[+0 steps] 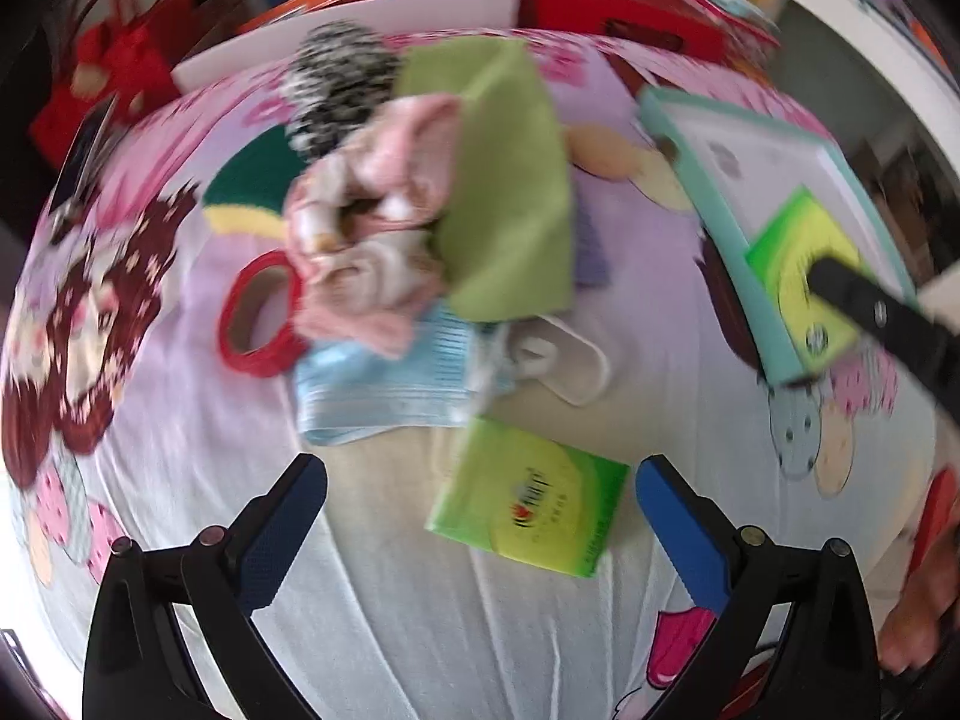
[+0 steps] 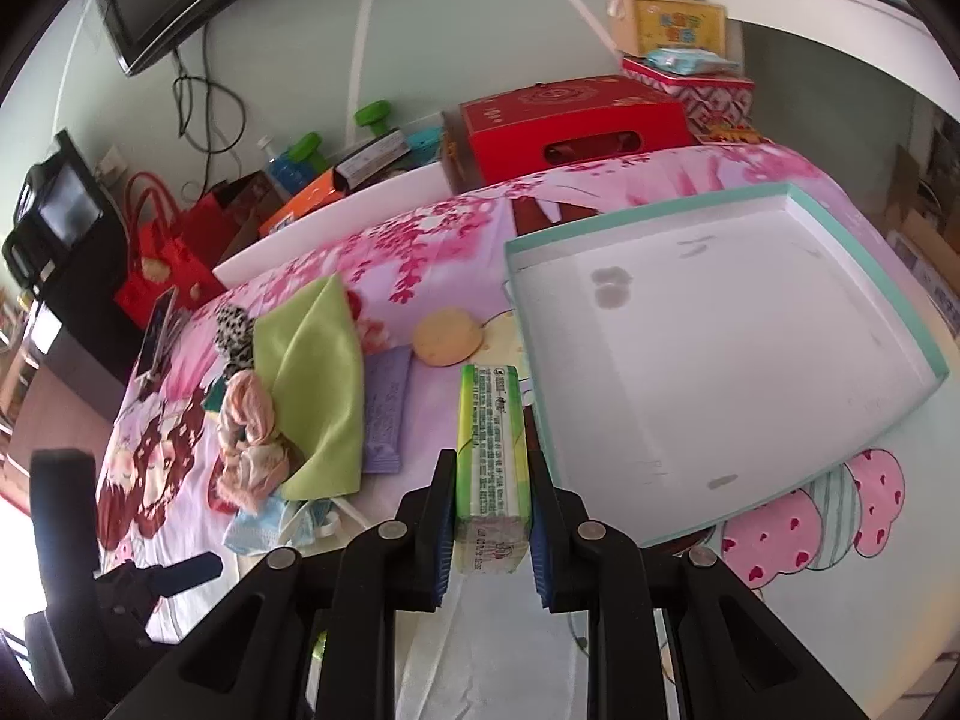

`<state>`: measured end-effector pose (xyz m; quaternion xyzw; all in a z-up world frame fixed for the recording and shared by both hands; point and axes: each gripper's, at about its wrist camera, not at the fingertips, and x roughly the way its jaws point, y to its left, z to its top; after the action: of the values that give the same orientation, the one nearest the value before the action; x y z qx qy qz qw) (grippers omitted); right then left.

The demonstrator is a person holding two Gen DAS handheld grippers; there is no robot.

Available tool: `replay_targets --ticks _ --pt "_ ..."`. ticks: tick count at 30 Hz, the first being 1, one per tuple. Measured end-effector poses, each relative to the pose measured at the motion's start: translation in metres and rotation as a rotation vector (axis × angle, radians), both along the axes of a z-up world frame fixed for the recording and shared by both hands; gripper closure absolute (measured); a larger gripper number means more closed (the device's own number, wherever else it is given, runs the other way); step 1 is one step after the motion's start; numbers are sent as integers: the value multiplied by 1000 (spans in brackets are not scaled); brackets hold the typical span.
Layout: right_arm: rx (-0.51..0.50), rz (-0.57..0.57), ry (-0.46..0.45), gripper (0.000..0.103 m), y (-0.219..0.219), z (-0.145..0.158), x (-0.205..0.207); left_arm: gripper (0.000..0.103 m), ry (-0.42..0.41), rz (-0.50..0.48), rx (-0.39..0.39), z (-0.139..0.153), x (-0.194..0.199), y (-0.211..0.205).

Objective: Organize soft objects
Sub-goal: 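Grasp the tall green tissue pack with the right tool while the left tool grasps the flat green tissue pack, then carry both green tissue packs into the white tray and open both tools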

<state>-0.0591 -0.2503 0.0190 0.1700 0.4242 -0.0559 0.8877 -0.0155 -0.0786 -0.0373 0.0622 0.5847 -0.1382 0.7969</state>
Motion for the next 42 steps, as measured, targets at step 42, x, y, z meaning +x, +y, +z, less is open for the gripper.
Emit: replay_targets --ticks 42 --pt "-12 -405 -40 80 -118 18 1 33 -141 -231 -37 63 25 -132"
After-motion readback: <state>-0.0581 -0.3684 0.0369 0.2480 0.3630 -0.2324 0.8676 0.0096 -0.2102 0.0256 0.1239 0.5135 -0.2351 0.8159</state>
